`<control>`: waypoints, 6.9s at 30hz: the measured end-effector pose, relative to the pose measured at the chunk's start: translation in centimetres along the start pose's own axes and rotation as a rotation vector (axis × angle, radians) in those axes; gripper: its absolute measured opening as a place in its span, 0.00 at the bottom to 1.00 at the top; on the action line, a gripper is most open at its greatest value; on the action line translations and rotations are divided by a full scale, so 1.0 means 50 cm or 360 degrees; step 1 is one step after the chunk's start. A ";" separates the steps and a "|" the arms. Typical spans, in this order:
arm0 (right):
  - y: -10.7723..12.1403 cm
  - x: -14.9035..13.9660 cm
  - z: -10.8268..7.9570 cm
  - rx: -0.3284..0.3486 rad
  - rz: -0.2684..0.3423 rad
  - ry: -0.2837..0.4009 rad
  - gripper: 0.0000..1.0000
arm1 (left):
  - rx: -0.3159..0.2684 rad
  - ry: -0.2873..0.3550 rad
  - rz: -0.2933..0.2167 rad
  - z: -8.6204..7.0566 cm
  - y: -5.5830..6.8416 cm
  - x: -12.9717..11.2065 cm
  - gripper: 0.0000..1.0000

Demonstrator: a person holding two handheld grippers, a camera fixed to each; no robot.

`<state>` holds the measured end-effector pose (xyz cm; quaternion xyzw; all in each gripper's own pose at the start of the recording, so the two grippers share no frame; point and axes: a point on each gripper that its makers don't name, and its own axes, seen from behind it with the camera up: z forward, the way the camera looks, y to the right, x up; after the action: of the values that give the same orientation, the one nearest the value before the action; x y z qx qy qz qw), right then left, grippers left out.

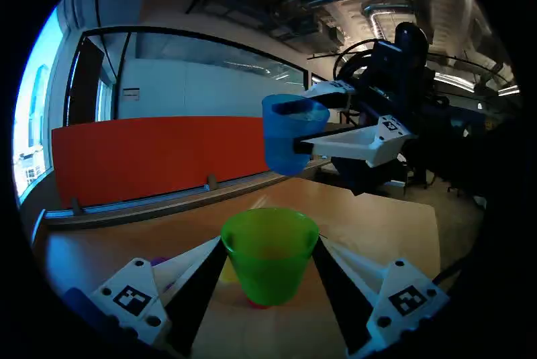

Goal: Pour water

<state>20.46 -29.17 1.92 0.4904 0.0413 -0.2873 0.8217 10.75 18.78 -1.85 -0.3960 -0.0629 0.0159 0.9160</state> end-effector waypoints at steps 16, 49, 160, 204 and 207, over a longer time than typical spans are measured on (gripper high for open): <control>-0.002 0.023 0.015 0.0016 -0.0150 0.0000 0.89 | -0.0006 -0.0009 0.0007 -0.002 0.000 -0.003 0.87; 0.006 0.046 0.065 0.0014 -0.0436 -0.0032 0.89 | -0.0004 0.0007 0.0030 -0.012 -0.001 -0.001 0.87; 0.003 0.098 0.116 -0.0011 -0.0987 -0.0040 0.89 | -0.0016 0.0049 0.0005 -0.023 -0.001 0.006 0.87; 0.016 0.103 0.123 -0.0037 -0.1124 -0.0044 0.89 | -0.0031 0.0045 0.0034 -0.021 0.013 0.007 0.86; 0.016 0.104 0.123 -0.0039 -0.1138 -0.0043 0.89 | -0.0027 0.0048 0.0033 -0.021 0.011 0.008 0.86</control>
<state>23.88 -36.24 3.92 0.4311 0.2031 -0.5627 0.6755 11.29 18.40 -2.93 -0.4046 -0.0452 0.0189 0.9132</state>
